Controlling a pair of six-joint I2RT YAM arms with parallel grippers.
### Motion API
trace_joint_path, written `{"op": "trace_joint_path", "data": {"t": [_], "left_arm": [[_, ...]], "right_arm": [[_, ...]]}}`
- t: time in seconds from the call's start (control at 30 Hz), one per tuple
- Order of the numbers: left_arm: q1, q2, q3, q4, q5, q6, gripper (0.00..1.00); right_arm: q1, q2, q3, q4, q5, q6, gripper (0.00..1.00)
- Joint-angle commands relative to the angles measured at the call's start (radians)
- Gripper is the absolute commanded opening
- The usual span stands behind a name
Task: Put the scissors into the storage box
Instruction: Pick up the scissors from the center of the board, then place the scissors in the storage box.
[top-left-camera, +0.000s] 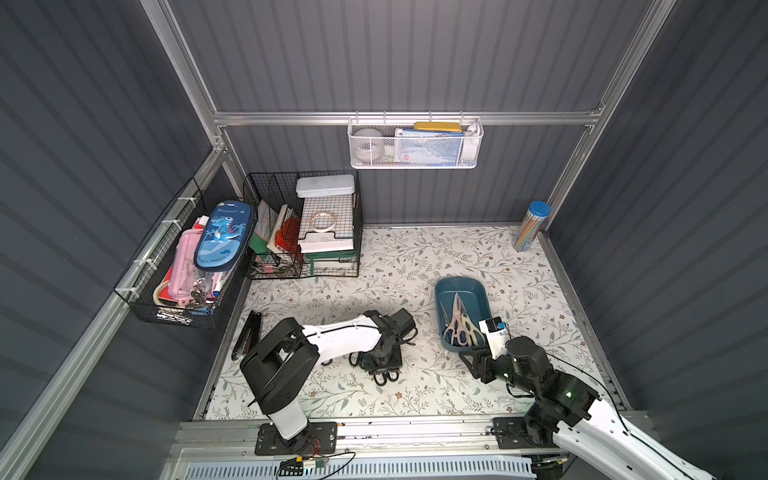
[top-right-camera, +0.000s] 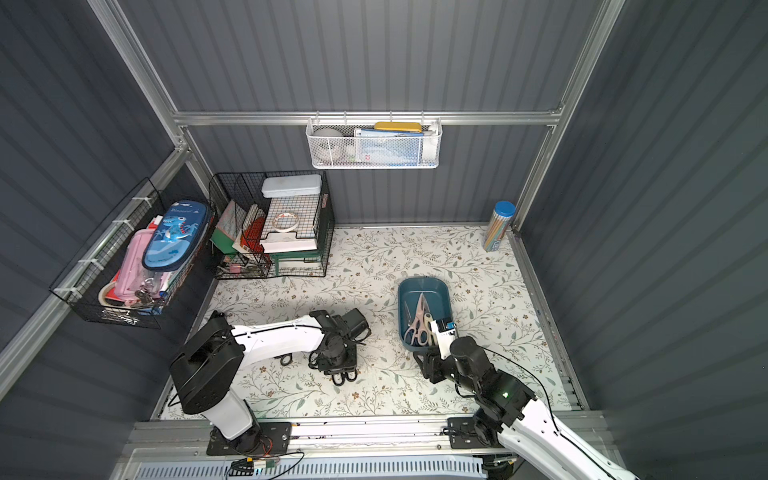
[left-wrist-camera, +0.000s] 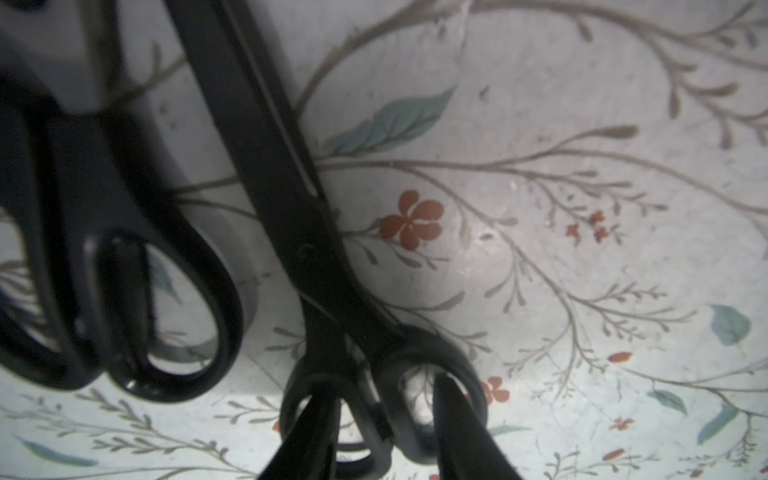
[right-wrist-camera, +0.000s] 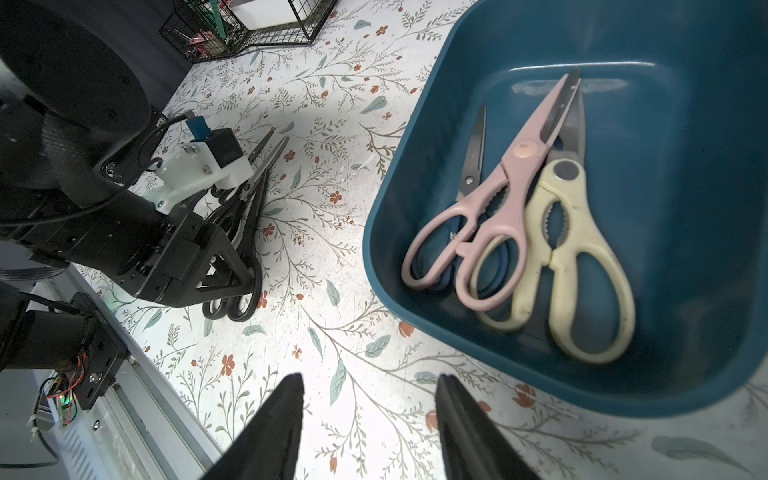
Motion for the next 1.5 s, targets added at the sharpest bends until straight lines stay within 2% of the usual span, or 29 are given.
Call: {"op": "trace_joint_path", "data": {"t": [0.0, 0.1, 0.27, 0.53, 0.8, 1.03, 1.23, 1.47], "left_arm": [[-0.002, 0.059, -0.003, 0.004, 0.021, 0.021, 0.39], [0.001, 0.102, 0.021, -0.029, 0.010, 0.061, 0.25], [0.001, 0.133, 0.073, -0.055, -0.064, 0.138, 0.17], [0.001, 0.092, 0.104, -0.055, -0.095, 0.190, 0.14], [0.004, 0.021, 0.260, -0.209, -0.184, 0.264, 0.14], [0.003, 0.040, 0.386, -0.227, -0.200, 0.288, 0.14], [-0.001, 0.114, 0.576, -0.196, -0.104, 0.358, 0.16], [-0.029, 0.238, 0.751, -0.167, 0.008, 0.366, 0.16]], "right_arm": [[0.004, -0.015, -0.011, 0.015, 0.007, 0.006, 0.57], [0.004, -0.022, -0.015, 0.015, 0.008, 0.006, 0.58], [0.004, -0.033, -0.017, 0.012, 0.019, 0.010, 0.60], [0.004, -0.030, -0.018, 0.010, 0.036, 0.014, 0.63], [0.004, -0.025, -0.016, 0.010, 0.042, 0.016, 0.65], [0.005, -0.047, -0.017, 0.001, 0.049, 0.017, 0.66], [0.009, -0.146, -0.021, -0.047, 0.086, 0.022, 0.67], [0.015, -0.327, -0.039, -0.129, 0.175, 0.045, 0.69]]}}
